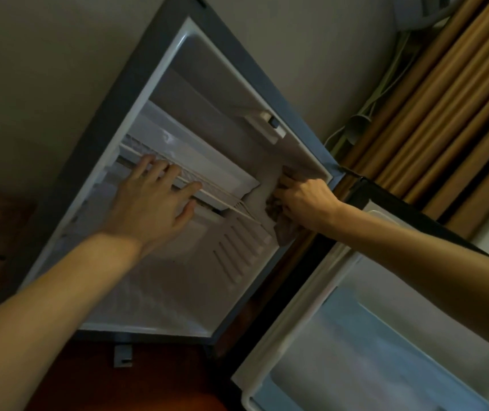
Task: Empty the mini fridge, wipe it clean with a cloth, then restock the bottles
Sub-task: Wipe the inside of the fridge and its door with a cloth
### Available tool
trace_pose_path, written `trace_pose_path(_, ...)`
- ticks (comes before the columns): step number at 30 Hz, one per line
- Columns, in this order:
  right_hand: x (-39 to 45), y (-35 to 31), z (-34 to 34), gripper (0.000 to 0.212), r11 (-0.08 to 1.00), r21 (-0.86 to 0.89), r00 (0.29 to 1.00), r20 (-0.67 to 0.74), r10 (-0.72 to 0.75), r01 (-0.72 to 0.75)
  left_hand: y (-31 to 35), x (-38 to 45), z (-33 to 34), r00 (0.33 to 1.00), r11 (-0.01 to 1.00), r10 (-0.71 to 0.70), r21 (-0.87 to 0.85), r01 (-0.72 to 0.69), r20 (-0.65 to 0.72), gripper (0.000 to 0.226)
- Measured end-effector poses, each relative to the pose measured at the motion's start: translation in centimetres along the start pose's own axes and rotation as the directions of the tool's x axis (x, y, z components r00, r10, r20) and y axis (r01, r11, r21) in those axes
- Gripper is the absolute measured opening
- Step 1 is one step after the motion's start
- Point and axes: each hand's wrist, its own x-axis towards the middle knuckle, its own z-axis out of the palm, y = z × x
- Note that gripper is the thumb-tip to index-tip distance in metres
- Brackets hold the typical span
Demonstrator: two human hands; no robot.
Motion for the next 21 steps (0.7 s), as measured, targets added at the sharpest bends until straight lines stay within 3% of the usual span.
trace_pose_path(3, 1.6, -0.8, 0.3, 0.057, 0.999, 0.038, 0.999, -0.049, 0.008, -0.006, -0.2, -0.1, 0.2, 1.000, 1.000, 0.013, -0.002, -0.013, -0.004, 0.049)
trace_pose_path(9, 6.4, -1.8, 1.9, 0.033, 0.996, 0.051, 0.996, 0.039, 0.077, -0.079, -0.6, -0.3, 1.1, 0.996, 0.999, 0.043, -0.024, -0.045, -0.082, 0.044)
trace_pose_path(14, 6.5, -1.8, 2.4, 0.038, 0.992, 0.073, 0.995, 0.019, 0.102, -0.103, -0.6, -0.3, 0.9, 0.994, 0.998, 0.055, -0.021, -0.057, -0.099, 0.044)
trace_pose_path(17, 4.9, -1.6, 1.7, 0.042, 0.990, 0.032, 0.983, 0.130, 0.130, -0.135, -0.3, -0.2, 0.6, 0.993, 0.999, 0.044, -0.019, -0.046, -0.109, 0.044)
trace_pose_path(21, 0.5, -1.3, 0.0, 0.029, 0.998, 0.018, 0.998, 0.009, 0.066, -0.066, -0.2, 0.0, 0.2, 0.997, 0.999, 0.026, -0.025, -0.028, -0.067, 0.048)
